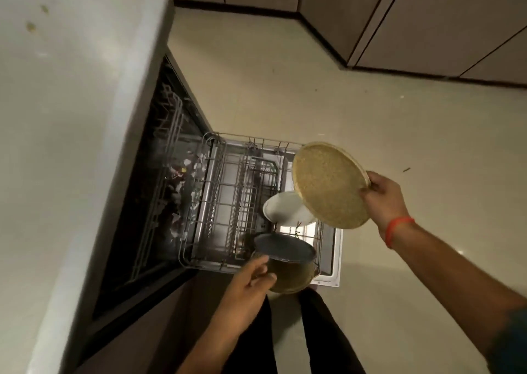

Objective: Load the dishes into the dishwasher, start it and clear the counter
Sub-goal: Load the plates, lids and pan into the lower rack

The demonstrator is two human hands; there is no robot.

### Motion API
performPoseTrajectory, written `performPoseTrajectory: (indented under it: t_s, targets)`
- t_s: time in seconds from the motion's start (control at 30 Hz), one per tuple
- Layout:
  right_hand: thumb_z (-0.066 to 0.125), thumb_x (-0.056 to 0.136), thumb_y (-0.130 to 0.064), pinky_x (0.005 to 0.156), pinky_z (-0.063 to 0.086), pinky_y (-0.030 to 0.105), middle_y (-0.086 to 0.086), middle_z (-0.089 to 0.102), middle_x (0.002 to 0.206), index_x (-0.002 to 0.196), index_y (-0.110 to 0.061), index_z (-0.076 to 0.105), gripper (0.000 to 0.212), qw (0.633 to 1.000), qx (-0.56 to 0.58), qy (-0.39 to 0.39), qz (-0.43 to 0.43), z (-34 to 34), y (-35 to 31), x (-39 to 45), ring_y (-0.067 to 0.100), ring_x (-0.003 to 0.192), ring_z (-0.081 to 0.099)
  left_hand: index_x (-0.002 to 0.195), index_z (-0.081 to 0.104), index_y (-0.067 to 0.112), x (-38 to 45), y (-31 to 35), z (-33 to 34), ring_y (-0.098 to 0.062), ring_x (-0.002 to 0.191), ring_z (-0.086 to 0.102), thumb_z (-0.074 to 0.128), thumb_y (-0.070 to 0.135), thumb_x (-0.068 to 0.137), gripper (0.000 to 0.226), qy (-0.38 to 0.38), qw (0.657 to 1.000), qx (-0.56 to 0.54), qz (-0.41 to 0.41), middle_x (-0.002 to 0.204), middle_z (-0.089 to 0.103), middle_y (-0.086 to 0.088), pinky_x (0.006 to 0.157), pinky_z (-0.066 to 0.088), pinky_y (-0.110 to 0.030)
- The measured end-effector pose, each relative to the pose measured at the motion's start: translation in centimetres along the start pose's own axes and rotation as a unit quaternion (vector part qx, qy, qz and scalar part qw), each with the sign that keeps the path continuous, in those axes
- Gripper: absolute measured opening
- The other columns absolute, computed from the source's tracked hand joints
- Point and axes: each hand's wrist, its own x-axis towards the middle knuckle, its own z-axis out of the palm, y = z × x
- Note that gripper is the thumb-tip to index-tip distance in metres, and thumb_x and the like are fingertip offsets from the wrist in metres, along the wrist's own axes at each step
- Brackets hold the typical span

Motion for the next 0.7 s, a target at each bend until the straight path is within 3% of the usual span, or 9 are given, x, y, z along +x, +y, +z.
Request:
performPoseTrajectory:
  t_s: [0.1, 0.17, 0.37, 0.57, 0.7]
  targets:
    - [0.047, 0.083, 0.001, 0.091, 0.05, 0.029, 0.009, 0.075, 0.109, 0.112, -0.02, 0.075, 0.046, 0.991, -0.116, -0.021, -0.064, 2.5, 1.0, 4.3, 0.027, 0.106, 0.066, 0.116, 0.064, 0.034, 3.1, -1.1, 2.0, 0.001, 0.109, 0.06, 0.067, 0.009, 0.096, 0.032, 0.003, 1.0, -0.019, -0.005, 0.124, 0.064, 0.002, 0.086, 0.047, -0.011]
    - [0.046, 0.085, 0.001, 0.093, 0.045, 0.023, 0.012, 0.073, 0.117, 0.121, -0.013, 0.073, 0.047, 0.977, -0.177, -0.028, -0.119, 4.3, 1.7, 7.0, 0.029, 0.111, 0.065, 0.112, 0.068, 0.034, 5.4, -1.8, 3.1, -0.001, 0.103, 0.066, 0.076, 0.011, 0.089, 0.033, 0.024, 0.999, -0.039, -0.009, 0.122, 0.07, -0.002, 0.084, 0.05, -0.014]
    - [0.048, 0.086, 0.006, 0.102, 0.047, 0.032, 0.016, 0.072, 0.119, 0.122, -0.01, 0.072, 0.046, 0.937, -0.257, -0.061, -0.227, 8.3, 3.8, 12.7, 0.033, 0.112, 0.066, 0.119, 0.067, 0.032, 9.9, -3.6, 4.7, 0.003, 0.102, 0.066, 0.064, 0.003, 0.097, 0.037, 0.039, 0.998, -0.042, -0.006, 0.119, 0.07, 0.006, 0.081, 0.047, -0.008]
    - [0.049, 0.088, 0.0, 0.098, 0.051, 0.035, 0.015, 0.074, 0.112, 0.123, -0.015, 0.072, 0.045, 0.927, -0.289, -0.116, -0.21, 10.7, 5.5, 15.9, 0.034, 0.108, 0.067, 0.121, 0.068, 0.032, 10.5, -4.7, 4.3, 0.006, 0.103, 0.065, 0.064, 0.007, 0.098, 0.034, 0.042, 0.998, -0.035, -0.003, 0.123, 0.069, 0.005, 0.08, 0.048, -0.008]
    - [0.053, 0.092, -0.002, 0.102, 0.048, 0.034, 0.012, 0.072, 0.119, 0.125, -0.015, 0.07, 0.04, 0.929, -0.295, -0.141, -0.174, 11.8, 6.6, 17.2, 0.03, 0.112, 0.064, 0.125, 0.066, 0.036, 10.7, -4.4, 3.5, 0.012, 0.108, 0.062, 0.064, 0.016, 0.099, 0.033, 0.029, 0.999, -0.022, -0.009, 0.126, 0.067, 0.016, 0.082, 0.046, -0.005]
